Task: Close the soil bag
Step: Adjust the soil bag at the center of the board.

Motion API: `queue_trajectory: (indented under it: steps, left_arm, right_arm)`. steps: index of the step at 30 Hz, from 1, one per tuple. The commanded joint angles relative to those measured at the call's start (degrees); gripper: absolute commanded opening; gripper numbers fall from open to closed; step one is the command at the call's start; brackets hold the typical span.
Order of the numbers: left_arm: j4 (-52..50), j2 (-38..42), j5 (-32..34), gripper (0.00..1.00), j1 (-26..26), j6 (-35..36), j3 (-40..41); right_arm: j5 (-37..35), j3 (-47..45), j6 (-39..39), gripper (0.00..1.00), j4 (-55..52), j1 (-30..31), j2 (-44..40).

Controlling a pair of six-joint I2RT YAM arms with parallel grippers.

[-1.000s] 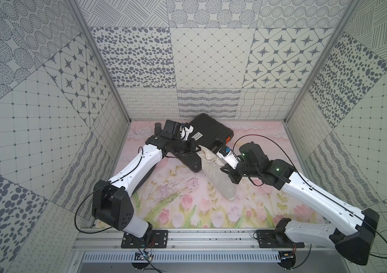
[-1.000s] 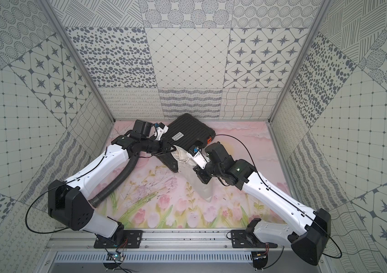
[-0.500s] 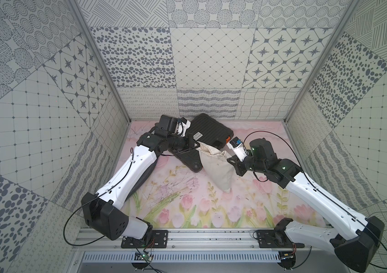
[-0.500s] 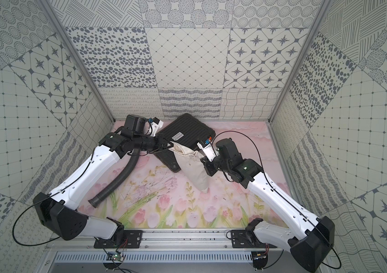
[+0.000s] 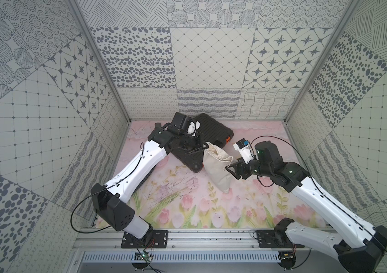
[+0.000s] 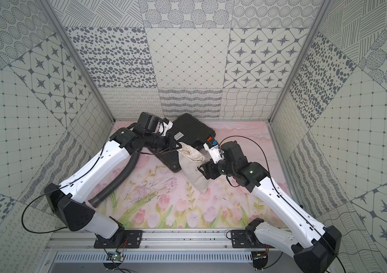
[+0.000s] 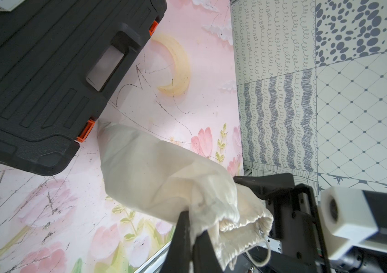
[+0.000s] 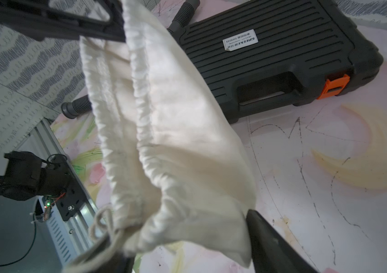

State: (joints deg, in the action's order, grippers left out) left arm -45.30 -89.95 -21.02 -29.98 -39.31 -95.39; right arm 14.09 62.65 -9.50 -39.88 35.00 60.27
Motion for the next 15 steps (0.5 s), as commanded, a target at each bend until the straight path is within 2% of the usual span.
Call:
queue_trajectory:
  steps: [1,4,7,15]
  left_arm:
    - [-2.80,-1.73,2.21,0.00,-1.60,-1.85,-3.92]
    - [-3.06,-2.95,2.01,0.00,-2.09,-1.87,-5.82]
    - [-3.67,-3.93,2.18,0.00,-3.07,-1.55,-7.74]
    - [-3.80,-4.00,2.34,0.00,-4.38,-1.46,-7.81]
  right_arm:
    - [-1.27,6.73,-4.95,0.78,-5.14,0.06,-0.30]
    - [-4.10,12.88,-4.65,0.80,-11.15,0.48,0.59]
    - [-10.18,17.64,-5.80,0.81,-13.51,0.46,2.46]
    - [-13.65,25.57,-6.50,0.83,-14.53,2.86,12.21]
